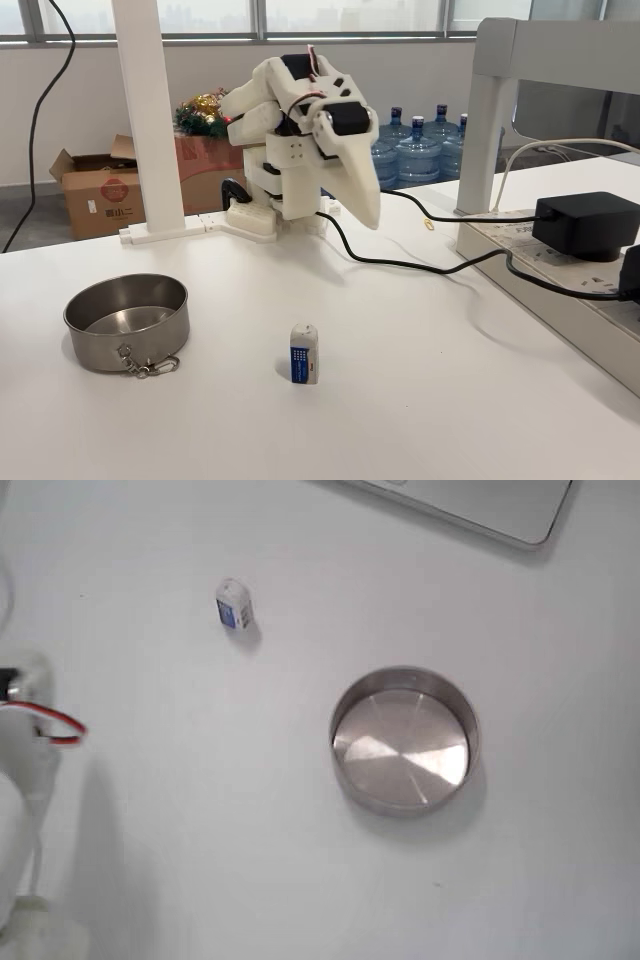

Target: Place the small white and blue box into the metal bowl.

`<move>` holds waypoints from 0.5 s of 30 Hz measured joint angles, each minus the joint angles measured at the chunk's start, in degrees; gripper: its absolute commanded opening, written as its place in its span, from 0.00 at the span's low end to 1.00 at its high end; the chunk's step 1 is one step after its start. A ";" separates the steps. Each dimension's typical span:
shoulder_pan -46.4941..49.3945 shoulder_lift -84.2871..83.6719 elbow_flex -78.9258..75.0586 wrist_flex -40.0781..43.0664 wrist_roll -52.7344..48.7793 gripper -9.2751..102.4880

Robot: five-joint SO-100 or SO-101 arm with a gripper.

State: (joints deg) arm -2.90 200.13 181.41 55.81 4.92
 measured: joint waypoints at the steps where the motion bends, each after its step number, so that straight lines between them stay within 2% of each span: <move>1: 1.85 0.00 0.00 -1.23 3.52 0.03; 5: 6.68 0.00 0.00 -3.16 22.85 0.03; 11: 10.28 0.00 0.00 -4.75 59.15 0.03; 13: 13.45 0.00 0.00 -4.75 67.76 0.03; 15: 13.62 0.00 0.00 -4.75 71.54 0.04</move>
State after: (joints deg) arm 10.72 200.13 181.41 51.06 76.46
